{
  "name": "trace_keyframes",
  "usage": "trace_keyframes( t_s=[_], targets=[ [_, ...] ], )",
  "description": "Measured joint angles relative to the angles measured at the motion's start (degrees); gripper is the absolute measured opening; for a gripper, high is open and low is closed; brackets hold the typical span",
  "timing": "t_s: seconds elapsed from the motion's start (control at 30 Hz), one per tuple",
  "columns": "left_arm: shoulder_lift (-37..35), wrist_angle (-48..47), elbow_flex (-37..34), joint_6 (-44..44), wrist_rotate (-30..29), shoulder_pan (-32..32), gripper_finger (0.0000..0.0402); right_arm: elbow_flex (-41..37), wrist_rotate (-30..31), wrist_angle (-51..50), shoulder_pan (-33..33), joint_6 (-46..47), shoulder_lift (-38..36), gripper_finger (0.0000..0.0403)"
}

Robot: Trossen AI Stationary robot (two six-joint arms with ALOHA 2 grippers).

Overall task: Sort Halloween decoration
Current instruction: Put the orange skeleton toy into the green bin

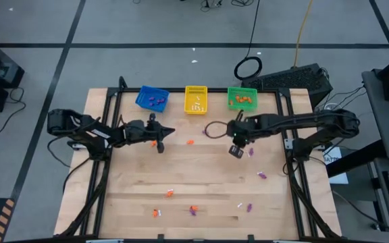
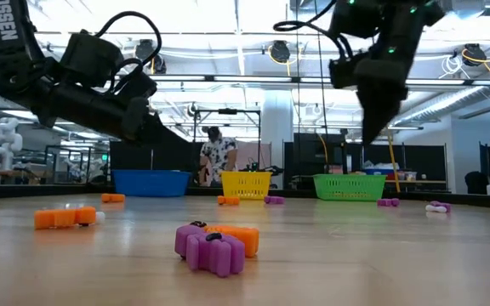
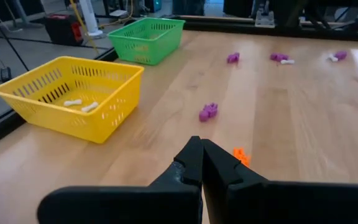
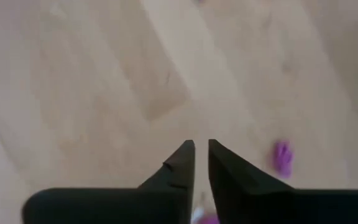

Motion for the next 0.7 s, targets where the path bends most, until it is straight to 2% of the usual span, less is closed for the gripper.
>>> trace_keyframes(
  t_s=[0.1,0.2,0.33,0.63,0.7],
  targets=[
    [0.0,0.2,0.0,-0.2,0.0,0.0,0.0002,0.2,0.0,-2.3,2.5,4.3,0.0,0.0068],
    [0.0,0.2,0.0,-0.2,0.0,0.0,0.0002,0.2,0.5,0.0,4.1,5.3,0.2,0.0094],
    [0.0,0.2,0.0,0.0,0.0,0.0,0.0002,0.2,3.0,10.0,5.8,3.5,1.7,0.0124],
    [0.0,-0.7,0.0,1.4,0.0,-0.2,0.0002,0.2,2.7,37.3,8.1,-7.9,13.0,0.0164],
    [0.0,-0.7,0.0,1.4,0.0,-0.2,0.0002,0.2,0.7,41.8,7.9,-11.5,15.8,0.0168]
  ],
)
